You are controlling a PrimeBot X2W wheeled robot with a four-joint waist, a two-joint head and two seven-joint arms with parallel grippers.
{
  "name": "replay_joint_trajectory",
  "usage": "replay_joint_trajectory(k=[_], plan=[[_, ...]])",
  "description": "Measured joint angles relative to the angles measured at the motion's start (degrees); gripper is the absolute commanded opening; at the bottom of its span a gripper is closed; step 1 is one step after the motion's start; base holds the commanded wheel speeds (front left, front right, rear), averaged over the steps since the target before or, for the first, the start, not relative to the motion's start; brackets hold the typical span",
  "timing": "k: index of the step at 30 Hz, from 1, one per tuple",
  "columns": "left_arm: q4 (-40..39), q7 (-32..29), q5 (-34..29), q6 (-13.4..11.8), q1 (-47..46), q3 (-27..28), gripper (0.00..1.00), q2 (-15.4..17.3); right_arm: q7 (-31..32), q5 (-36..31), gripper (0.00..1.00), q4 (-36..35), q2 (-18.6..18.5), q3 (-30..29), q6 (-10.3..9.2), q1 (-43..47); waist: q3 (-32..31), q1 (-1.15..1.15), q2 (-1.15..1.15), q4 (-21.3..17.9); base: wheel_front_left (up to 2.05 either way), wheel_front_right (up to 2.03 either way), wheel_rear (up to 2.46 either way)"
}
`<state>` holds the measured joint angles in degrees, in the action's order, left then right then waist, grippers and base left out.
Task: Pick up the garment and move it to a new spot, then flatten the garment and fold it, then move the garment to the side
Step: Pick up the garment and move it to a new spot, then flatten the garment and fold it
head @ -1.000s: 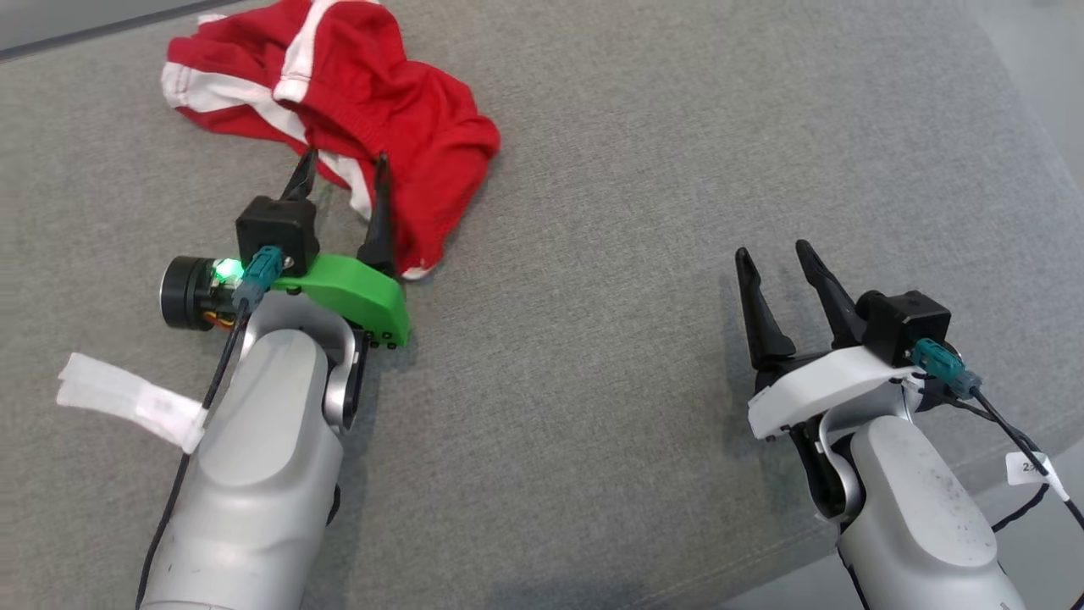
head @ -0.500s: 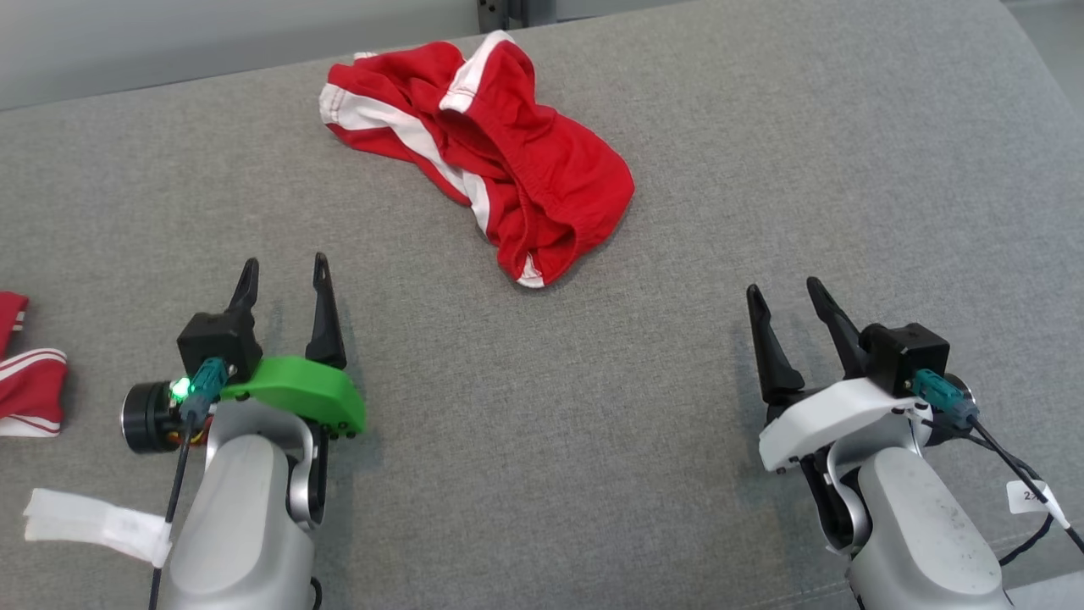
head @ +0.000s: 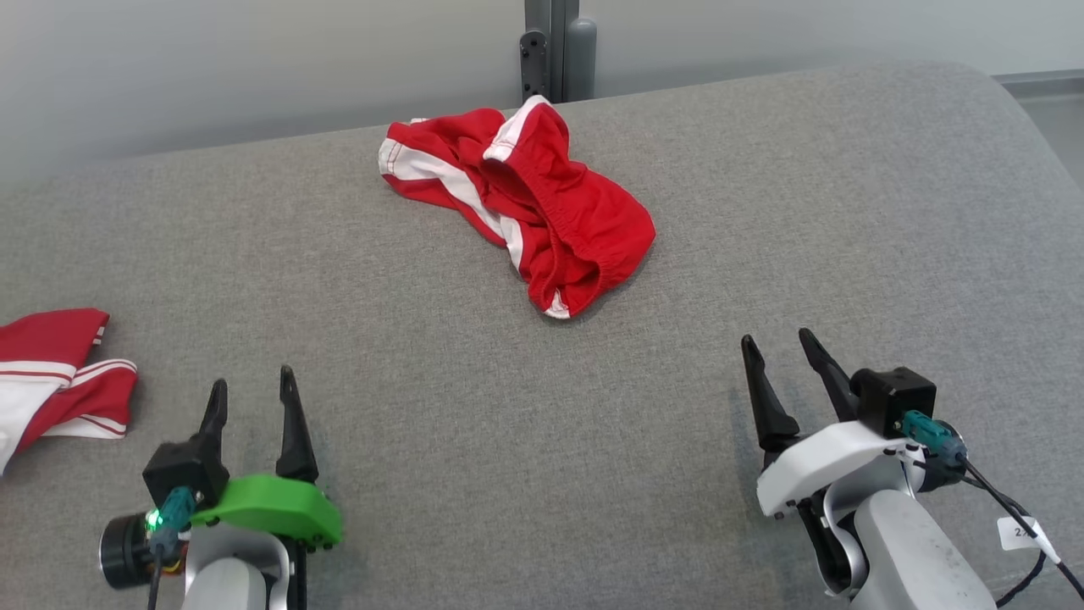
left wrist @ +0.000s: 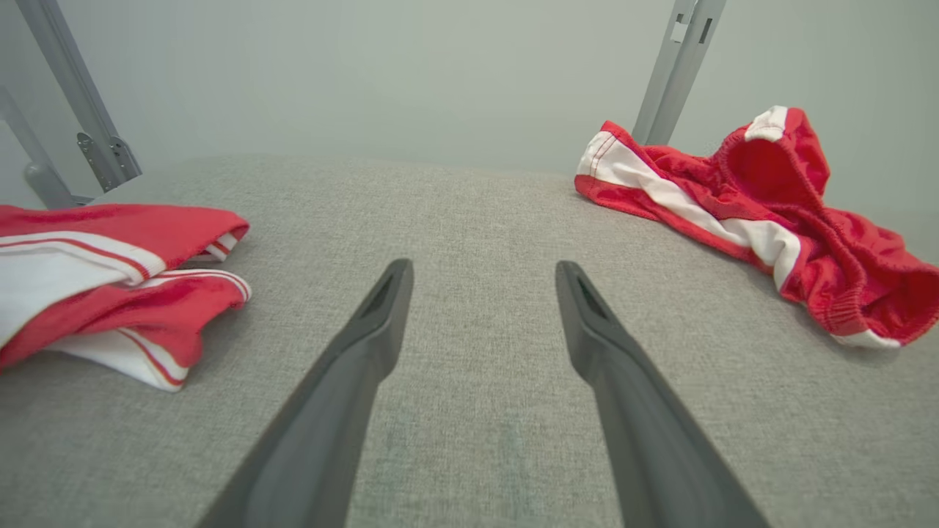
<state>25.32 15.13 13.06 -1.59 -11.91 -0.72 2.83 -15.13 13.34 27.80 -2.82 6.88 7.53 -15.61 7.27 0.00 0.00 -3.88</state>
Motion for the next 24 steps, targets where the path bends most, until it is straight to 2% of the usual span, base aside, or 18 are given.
replay_joint_trajectory(k=[5, 13, 24], plan=[[-1.0, 0.0, 0.3, -0.5, 4.4, -0.1, 1.00, 0.0, 0.0, -0.1, 1.00, 0.2, 0.0, 0.0, 0.00, 0.9, -1.0, 0.00, 0.00, 0.2, 0.00, 0.00, 0.00], [-1.5, 0.0, 0.3, -0.5, 5.3, -2.5, 1.00, 0.0, 0.0, -0.7, 1.00, 0.0, 0.0, -0.7, 0.00, 1.1, -0.5, 0.00, 0.00, 2.1, 0.00, 0.00, 0.00], [-0.9, 0.0, 1.4, -0.8, 4.8, -7.1, 1.00, -0.1, 0.0, -3.7, 1.00, -0.6, 0.0, -0.2, 0.00, -1.8, 1.5, 0.00, 0.00, 8.7, 0.00, 0.00, 0.00]])
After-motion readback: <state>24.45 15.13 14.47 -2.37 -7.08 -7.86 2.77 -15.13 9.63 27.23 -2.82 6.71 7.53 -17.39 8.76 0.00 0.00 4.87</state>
